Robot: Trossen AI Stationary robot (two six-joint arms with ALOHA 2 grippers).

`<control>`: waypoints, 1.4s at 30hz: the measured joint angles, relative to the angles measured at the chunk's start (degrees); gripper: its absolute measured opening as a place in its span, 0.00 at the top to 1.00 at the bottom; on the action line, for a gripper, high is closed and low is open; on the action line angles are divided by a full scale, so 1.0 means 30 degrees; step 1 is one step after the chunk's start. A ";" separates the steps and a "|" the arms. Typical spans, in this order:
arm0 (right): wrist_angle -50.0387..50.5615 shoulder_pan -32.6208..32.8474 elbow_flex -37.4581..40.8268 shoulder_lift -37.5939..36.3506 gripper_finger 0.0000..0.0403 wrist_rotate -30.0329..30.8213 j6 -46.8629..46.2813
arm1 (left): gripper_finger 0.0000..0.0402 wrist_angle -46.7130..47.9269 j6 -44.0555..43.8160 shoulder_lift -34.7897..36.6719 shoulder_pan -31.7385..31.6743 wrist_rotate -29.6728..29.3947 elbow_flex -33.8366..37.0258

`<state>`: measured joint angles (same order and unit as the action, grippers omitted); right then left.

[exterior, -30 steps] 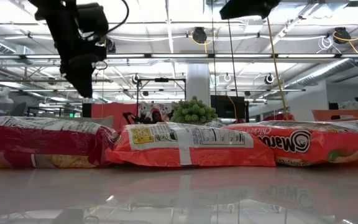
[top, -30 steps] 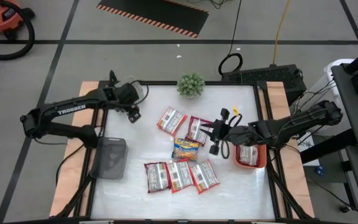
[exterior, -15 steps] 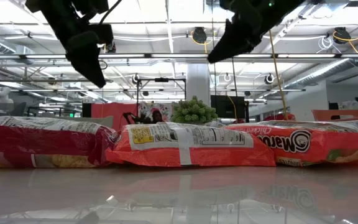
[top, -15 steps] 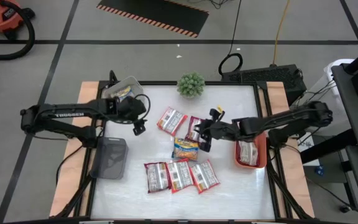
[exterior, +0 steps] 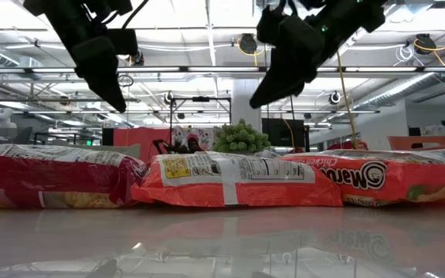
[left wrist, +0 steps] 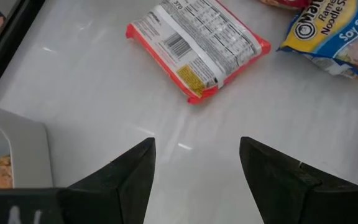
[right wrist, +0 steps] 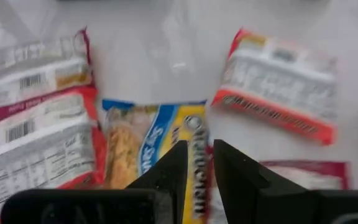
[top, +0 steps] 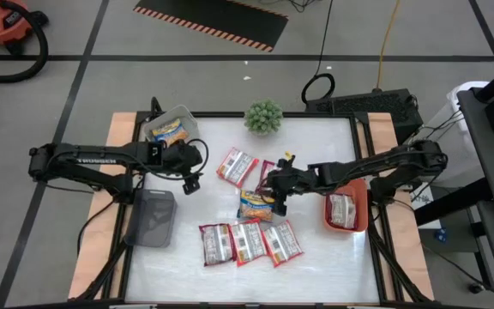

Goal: Sort Maruchan noodles
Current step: Put the orange bag into the black bin

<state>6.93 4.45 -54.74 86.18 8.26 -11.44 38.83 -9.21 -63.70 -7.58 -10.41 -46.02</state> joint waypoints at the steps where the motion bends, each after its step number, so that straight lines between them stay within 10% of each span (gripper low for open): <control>1: 0.0153 0.0027 0.0000 0.0155 0.82 -0.0308 -0.0165 | 0.40 0.0011 -0.0007 0.0000 0.0081 0.0005 0.0000; 12: 0.0219 0.2799 0.0000 0.0448 0.82 -0.1239 -0.4298 | 0.40 0.0140 -0.0413 0.0000 0.0976 0.0012 0.0007; 26: 0.3580 1.1784 -0.0015 0.0736 0.80 0.3953 -1.3139 | 0.40 0.0007 -0.1527 0.0000 0.1080 0.0005 0.0007; 42: 0.5317 1.2808 -0.0015 0.3226 0.58 0.3180 -1.4913 | 0.40 -0.0014 -0.1616 -0.0007 0.1080 -0.0061 0.0007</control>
<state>22.88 42.87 -54.78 95.86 17.80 -56.18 38.79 -14.06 -63.72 -4.34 -10.59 -46.00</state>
